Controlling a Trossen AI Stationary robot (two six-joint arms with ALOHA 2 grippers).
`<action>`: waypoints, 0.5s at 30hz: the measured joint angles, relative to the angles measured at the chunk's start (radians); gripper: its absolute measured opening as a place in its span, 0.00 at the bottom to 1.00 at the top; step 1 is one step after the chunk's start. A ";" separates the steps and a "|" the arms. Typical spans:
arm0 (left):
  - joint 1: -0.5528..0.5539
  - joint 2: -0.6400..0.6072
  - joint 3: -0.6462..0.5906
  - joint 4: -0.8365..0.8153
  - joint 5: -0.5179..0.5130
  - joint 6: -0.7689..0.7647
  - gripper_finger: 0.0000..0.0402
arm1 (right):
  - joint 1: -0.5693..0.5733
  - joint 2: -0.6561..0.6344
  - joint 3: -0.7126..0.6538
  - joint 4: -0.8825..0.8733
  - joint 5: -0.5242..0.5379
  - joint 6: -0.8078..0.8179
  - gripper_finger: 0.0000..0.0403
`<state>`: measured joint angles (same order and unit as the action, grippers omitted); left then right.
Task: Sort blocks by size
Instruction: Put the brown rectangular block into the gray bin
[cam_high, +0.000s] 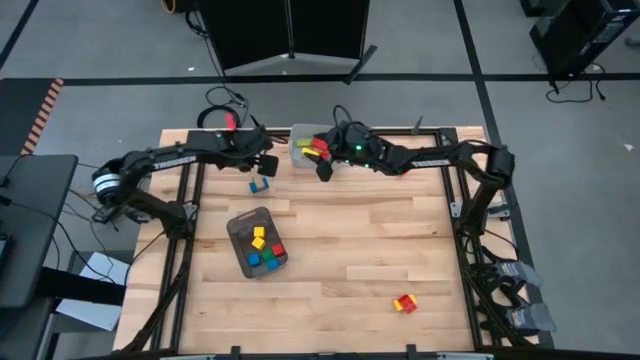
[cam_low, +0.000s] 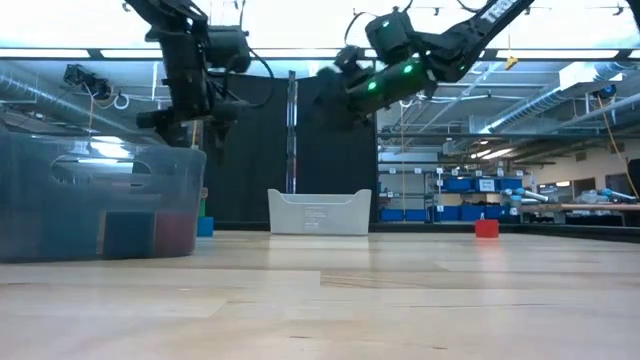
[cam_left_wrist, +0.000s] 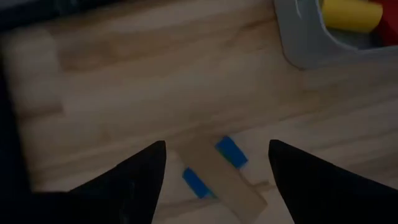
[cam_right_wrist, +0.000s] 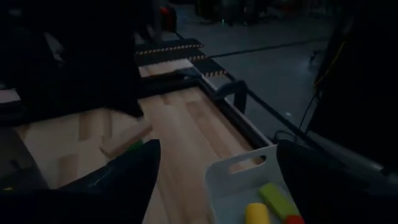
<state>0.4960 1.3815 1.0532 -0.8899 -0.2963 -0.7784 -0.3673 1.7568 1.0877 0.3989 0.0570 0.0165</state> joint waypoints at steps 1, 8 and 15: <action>0.001 0.015 0.005 0.001 0.011 -0.015 0.73 | -0.003 -0.028 -0.019 0.001 0.000 -0.011 0.83; -0.003 0.065 0.008 0.000 0.026 -0.179 0.73 | -0.028 -0.239 -0.234 0.105 0.000 -0.034 0.82; -0.037 0.065 0.008 -0.030 0.005 -0.354 0.73 | -0.071 -0.405 -0.405 0.288 -0.001 -0.044 0.81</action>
<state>0.4592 1.4467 1.0614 -0.9197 -0.2912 -1.1326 -0.4383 1.3522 0.6829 0.6867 0.0563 -0.0276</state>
